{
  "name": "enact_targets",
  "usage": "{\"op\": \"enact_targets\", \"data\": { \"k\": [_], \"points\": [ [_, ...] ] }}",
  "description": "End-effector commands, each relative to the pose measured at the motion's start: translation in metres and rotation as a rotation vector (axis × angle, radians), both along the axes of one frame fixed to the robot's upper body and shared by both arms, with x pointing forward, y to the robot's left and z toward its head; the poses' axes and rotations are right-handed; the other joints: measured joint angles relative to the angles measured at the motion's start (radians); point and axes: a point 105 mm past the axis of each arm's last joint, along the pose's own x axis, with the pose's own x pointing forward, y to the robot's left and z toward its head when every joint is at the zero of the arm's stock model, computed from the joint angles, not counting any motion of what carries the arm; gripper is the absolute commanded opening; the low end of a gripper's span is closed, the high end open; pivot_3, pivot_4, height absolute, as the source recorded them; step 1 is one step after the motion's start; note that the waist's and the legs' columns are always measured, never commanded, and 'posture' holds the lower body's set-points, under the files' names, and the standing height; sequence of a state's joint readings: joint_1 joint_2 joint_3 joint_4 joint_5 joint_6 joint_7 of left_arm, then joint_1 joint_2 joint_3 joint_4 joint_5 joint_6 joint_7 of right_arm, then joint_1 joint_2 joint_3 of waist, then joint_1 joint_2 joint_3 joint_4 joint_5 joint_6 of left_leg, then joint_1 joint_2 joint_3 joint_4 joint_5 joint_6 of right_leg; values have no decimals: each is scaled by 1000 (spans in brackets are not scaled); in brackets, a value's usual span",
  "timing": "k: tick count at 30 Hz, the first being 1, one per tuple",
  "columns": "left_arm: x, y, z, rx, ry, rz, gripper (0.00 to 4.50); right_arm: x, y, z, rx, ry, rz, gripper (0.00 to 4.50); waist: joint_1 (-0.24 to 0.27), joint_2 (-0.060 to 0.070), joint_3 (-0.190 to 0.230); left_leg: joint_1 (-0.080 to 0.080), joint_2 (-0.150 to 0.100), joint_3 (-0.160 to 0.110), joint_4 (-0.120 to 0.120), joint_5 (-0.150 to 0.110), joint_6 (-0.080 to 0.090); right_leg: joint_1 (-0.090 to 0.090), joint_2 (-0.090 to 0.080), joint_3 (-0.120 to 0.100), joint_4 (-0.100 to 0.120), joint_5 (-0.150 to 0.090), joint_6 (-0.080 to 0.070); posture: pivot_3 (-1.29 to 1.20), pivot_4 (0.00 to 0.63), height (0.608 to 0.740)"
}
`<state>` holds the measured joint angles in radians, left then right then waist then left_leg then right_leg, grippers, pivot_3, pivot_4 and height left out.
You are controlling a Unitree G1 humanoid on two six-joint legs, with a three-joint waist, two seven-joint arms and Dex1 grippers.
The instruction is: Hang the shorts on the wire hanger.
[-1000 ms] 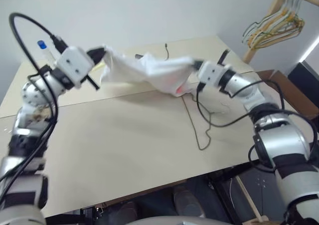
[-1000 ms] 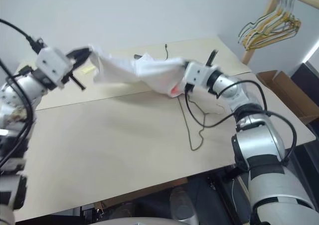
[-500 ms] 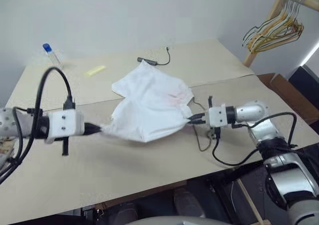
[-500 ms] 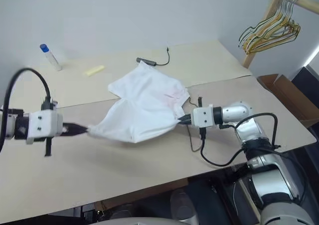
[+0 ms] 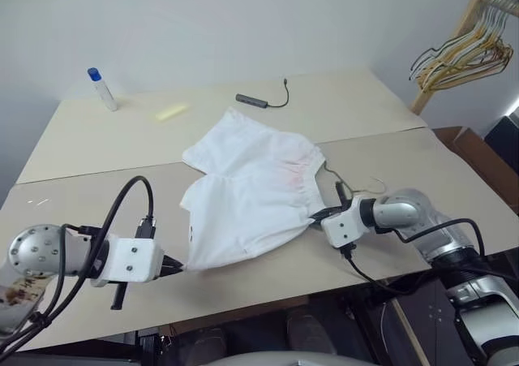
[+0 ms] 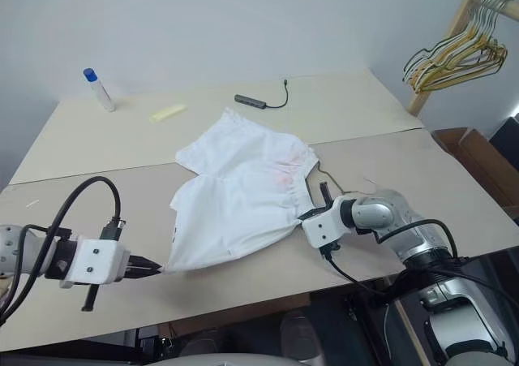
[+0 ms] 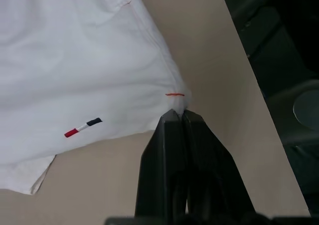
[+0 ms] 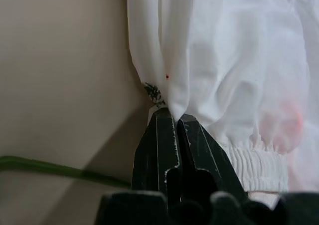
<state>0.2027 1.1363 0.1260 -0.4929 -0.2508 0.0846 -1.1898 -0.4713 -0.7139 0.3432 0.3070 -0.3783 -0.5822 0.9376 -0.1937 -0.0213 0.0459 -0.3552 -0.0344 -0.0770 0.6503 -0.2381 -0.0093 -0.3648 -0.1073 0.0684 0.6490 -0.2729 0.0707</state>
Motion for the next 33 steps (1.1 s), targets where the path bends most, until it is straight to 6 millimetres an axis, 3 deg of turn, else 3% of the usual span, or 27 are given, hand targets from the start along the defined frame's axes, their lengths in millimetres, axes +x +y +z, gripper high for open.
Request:
{"op": "enact_targets", "data": {
  "k": [1,3,7,9,11,13,14,16,18,19,22,26,30,33],
  "points": [
    [40,7,16,-26,-156,137,0,24,6,39,121,-58,-54,48,6,0,0,2,0,0,0,0,0,2,0,0,0,0,0,-127,0,740],
    [76,20,35,-54,-254,252,0,40,12,69,222,-60,-83,48,9,0,0,4,0,0,1,0,0,6,1,0,-1,0,0,-118,0,740],
    [164,55,95,-76,-513,541,0,92,28,138,351,-207,-173,48,7,0,0,6,-1,-3,1,0,0,9,2,-2,-2,1,0,-106,0,740],
    [209,79,141,-62,-730,746,0,127,38,181,450,-378,-312,48,1,-2,-1,6,-2,-4,1,0,0,7,1,-3,-3,1,1,-93,0,740],
    [234,104,201,-58,-1009,972,0,150,43,236,628,-605,-494,48,-3,-3,-2,1,-3,-6,0,0,-2,-1,0,-3,0,2,0,-79,0,740],
    [231,121,260,-55,-1299,1127,0,148,46,291,898,-787,-588,48,-13,-5,-2,-9,-4,-6,-2,2,-6,-12,-1,-3,1,3,0,-72,0,740],
    [223,125,287,-74,-1438,1171,0,142,45,313,1027,-858,-603,48,-18,-6,-2,-19,-4,-6,-1,5,-11,-27,-3,-1,10,4,0,-60,0,740],
    [193,128,346,-171,-1740,1249,0,121,45,350,1247,-988,-558,48,-18,-6,-2,-35,-5,-5,-1,10,-19,-46,-5,-1,23,4,0,-54,0,740],
    [164,120,384,-244,-1992,1208,0,108,46,362,1344,-1053,-498,48,-16,-6,-3,-45,-6,-4,-1,11,-19,-61,-7,0,30,4,1,-49,0,740],
    [158,114,391,-255,-2050,1168,0,106,47,362,1347,-1062,-480,48,-15,-6,-3,-46,-6,-4,-2,10,-19,-63,-7,0,30,4,1,-49,0,740],
    [173,93,378,-341,-1916,966,0,112,55,335,1252,-1001,-416,48,-9,-6,-3,-44,-10,-4,-6,7,-14,-60,-8,0,29,3,3,-46,0,740],
    [194,61,299,-428,-1547,591,0,125,60,265,1022,-800,-329,48,2,-5,-4,-36,-11,-3,-3,4,-4,-47,-9,-1,22,3,4,-49,0,740],
    [169,48,206,-484,-1172,426,0,117,63,186,804,-511,-184,48,-21,-5,-4,-32,-11,-3,-1,6,-2,-38,-8,1,16,3,3,-55,0,740],
    [138,39,161,-488,-940,406,0,104,64,140,699,-306,-103,48,-56,-5,-4,-37,-7,-5,8,6,-2,-41,-6,1,21,4,3,-51,0,740]
  ]
}}
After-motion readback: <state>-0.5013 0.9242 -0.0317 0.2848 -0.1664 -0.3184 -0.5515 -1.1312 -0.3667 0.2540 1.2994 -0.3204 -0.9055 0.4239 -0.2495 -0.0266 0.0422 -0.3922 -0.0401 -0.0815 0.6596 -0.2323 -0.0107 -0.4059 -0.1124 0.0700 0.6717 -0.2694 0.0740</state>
